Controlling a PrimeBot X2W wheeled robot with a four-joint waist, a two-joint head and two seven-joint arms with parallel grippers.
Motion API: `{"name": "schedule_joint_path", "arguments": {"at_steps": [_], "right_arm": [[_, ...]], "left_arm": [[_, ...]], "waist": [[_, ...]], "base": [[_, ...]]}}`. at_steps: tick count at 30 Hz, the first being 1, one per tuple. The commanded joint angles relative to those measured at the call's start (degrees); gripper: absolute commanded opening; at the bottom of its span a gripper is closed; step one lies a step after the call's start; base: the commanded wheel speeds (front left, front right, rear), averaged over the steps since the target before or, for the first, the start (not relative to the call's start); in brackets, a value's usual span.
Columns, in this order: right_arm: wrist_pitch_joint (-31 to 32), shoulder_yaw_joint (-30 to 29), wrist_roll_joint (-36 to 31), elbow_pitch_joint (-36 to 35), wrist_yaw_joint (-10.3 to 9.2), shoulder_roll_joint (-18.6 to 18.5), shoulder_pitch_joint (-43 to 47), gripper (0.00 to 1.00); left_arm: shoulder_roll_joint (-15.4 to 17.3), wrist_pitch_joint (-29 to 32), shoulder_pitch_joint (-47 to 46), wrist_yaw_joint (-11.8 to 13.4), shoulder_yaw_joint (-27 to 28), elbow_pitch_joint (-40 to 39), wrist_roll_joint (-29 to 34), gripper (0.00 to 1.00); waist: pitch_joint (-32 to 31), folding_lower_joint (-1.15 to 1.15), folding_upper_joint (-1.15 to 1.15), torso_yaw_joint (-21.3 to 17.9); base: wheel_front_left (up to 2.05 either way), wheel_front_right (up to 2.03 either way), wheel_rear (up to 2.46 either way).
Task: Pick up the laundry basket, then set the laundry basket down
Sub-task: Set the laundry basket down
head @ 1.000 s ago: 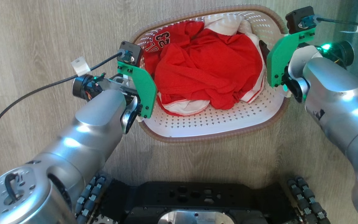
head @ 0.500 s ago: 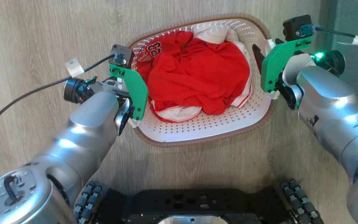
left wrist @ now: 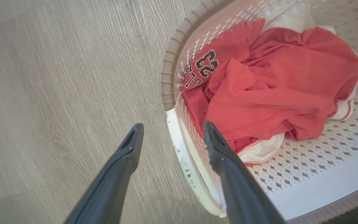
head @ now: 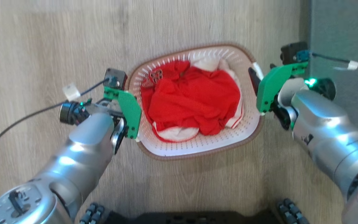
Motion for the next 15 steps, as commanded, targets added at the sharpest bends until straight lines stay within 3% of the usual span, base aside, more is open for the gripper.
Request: {"name": "schedule_joint_path", "arguments": {"at_steps": [1, 11, 15], "right_arm": [[-1.1, -0.2, 0.6, -0.8, 0.4, 0.7, 3.6, 1.0], [-5.4, -2.2, 2.9, -5.2, 0.4, -0.9, 9.4, 1.0], [-5.9, -6.8, 1.6, -7.8, 0.4, -2.1, 9.8, 1.0]], "left_arm": [[0.7, -1.1, 1.3, 0.2, 0.4, 0.2, -0.3, 1.0], [0.7, -10.5, 5.6, -0.8, 1.6, 1.3, -1.5, 1.0], [0.7, -13.4, 6.2, -0.5, 2.8, 1.3, -1.3, 1.0]], "waist": [[-3.9, 0.0, 0.0, 0.1], [-18.0, 0.0, 0.0, 0.5], [-23.3, 0.0, 0.0, 0.3]], "base": [[0.0, 0.0, 0.0], [0.0, 0.0, 0.0], [0.0, 0.0, 0.0]]}}
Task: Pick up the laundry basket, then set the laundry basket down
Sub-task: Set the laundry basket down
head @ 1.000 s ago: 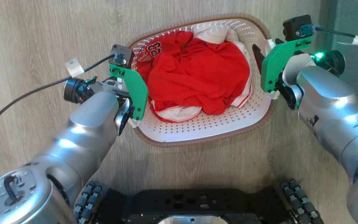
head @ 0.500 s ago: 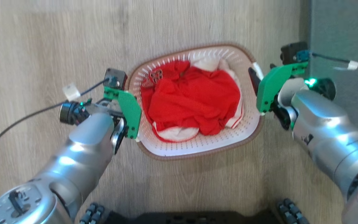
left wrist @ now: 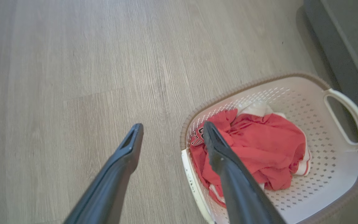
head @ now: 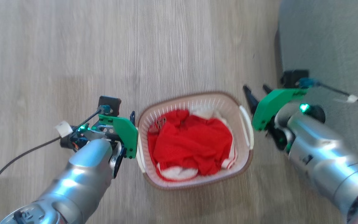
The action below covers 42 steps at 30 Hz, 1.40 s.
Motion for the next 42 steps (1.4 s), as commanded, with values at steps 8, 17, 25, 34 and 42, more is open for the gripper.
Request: {"name": "schedule_joint_path", "arguments": {"at_steps": [8, 17, 25, 34, 42], "right_arm": [[-0.9, -21.6, -17.5, -11.8, 0.4, -2.3, 7.5, 1.0], [-0.9, -42.8, -35.2, -30.1, 0.4, 0.9, 21.5, 1.0], [-0.9, -52.6, -48.0, -49.4, 0.4, 4.1, 34.2, 1.0], [-0.9, -56.9, -54.1, -58.0, 0.4, 6.2, 44.0, 1.0], [-0.9, -58.8, -56.5, -58.6, 0.4, 6.9, 47.7, 1.0]], "left_arm": [[6.8, -1.1, 2.6, 6.6, 19.9, -19.6, 11.7, 1.0], [7.3, -1.2, 20.5, 9.1, 40.4, -44.3, 31.8, 1.0], [2.3, -1.2, 35.1, 4.9, 56.0, -62.8, 46.0, 1.0], [0.8, -1.2, 42.8, 5.0, 59.7, -71.6, 51.0, 1.0], [0.7, -1.2, 45.4, 6.2, 58.1, -69.4, 51.3, 1.0]], "waist": [[-12.5, 0.0, -0.01, -1.7], [-18.0, 0.0, -0.01, -2.8], [-20.0, 0.0, -0.01, -3.0], [-20.5, 0.0, -0.01, -2.6], [-20.6, 0.0, -0.01, -2.2]], "base": [[0.0, 0.0, 0.0], [0.0, 0.0, 0.0], [0.0, 0.0, 0.0], [0.0, 0.0, 0.0], [0.0, 0.0, 0.0]]}}
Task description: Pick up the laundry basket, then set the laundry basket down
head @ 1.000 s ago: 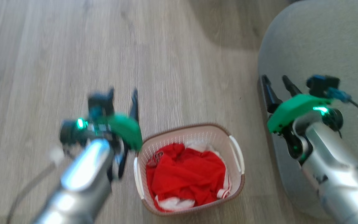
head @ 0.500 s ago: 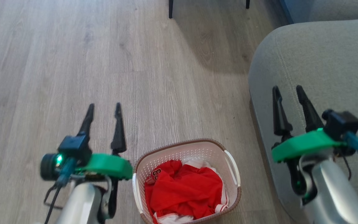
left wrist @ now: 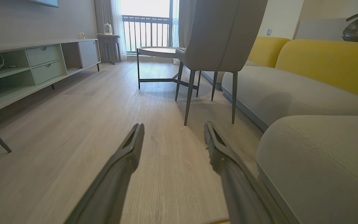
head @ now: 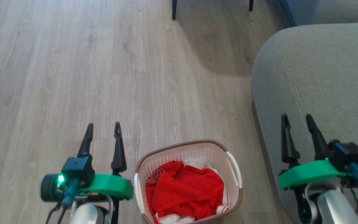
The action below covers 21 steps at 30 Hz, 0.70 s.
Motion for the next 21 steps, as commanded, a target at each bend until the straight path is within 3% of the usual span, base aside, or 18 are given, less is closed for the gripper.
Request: {"name": "schedule_joint_path", "arguments": {"at_steps": [1, 8, 21], "right_arm": [[-0.4, 0.5, -0.5, -2.1, 0.4, 0.2, -0.5, 1.0], [-0.4, -0.4, -0.6, -3.1, 0.4, 0.3, 0.4, 1.0], [-0.4, 0.0, -0.4, -3.7, 0.4, 0.4, 0.4, 1.0]], "left_arm": [[-0.2, -0.3, -1.1, 0.2, 1.6, -1.5, -0.5, 1.0], [-0.2, -0.3, -0.8, -1.8, 1.4, -2.1, -1.4, 1.0], [-0.2, -0.3, -0.8, -2.8, 2.1, -2.7, -3.0, 1.0]], "waist": [[-0.1, 0.01, 0.0, 0.1], [0.0, 0.01, 0.0, 0.5], [0.3, 0.01, 0.0, 0.6]], "base": [[0.0, 0.0, 0.0], [0.0, 0.0, 0.0], [0.0, 0.0, 0.0]]}}
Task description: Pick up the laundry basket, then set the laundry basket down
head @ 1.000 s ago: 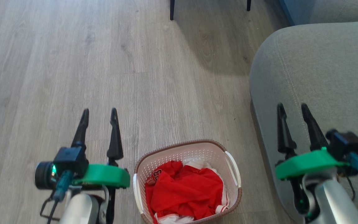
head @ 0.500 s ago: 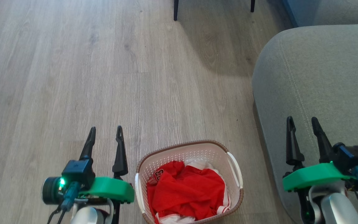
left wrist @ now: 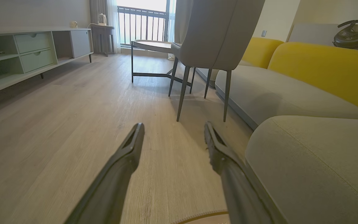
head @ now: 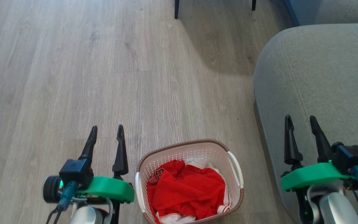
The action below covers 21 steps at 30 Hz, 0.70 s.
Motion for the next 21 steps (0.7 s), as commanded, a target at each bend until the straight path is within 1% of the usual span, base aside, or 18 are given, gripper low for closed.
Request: {"name": "schedule_joint_path", "arguments": {"at_steps": [1, 10, 13, 14, 17, 21], "right_arm": [[-0.4, 1.3, 0.2, -2.3, 0.4, 0.0, -1.0, 1.0], [-0.4, 1.8, -0.1, -2.2, 0.4, 0.0, -0.9, 1.0], [-0.4, 2.0, -0.2, -2.0, 0.4, 0.0, -1.0, 1.0], [0.0, 0.6, 0.0, -0.1, 0.0, 0.0, 0.0, 0.0], [0.0, 0.8, 0.0, 2.7, 0.0, 0.0, 0.5, 0.0], [0.5, 0.7, 2.6, 2.7, 0.01, -0.1, 0.5, 0.0]], "left_arm": [[-0.2, -0.3, -1.7, -0.2, 2.2, -2.2, 0.0, 1.0], [-0.2, -0.3, -1.5, -0.5, 2.3, -2.0, -0.2, 1.0], [-0.2, -0.3, -1.4, -0.9, 2.4, -1.7, -1.3, 1.0], [0.0, 0.0, 0.0, -0.6, 0.1, 0.1, -1.4, 0.0], [0.0, 0.0, 0.8, -0.6, -0.3, 2.7, -1.5, 0.0], [0.2, 0.4, 0.8, -0.8, 0.1, 2.5, -4.2, 0.0]], "waist": [[-0.1, 0.0, 0.0, 0.0], [-0.4, 0.0, 0.0, 0.2], [-0.4, 0.0, 0.0, 0.2], [-0.4, 0.0, 0.0, 0.1], [-0.4, 0.0, 0.0, 0.1], [-0.4, 0.0, 0.0, 0.1]], "base": [[0.0, 0.0, 0.0], [0.0, 0.0, 0.0], [0.0, 0.0, 0.0], [0.0, 0.0, 0.0], [0.0, 0.0, 0.0], [0.0, 0.0, 0.0]]}}
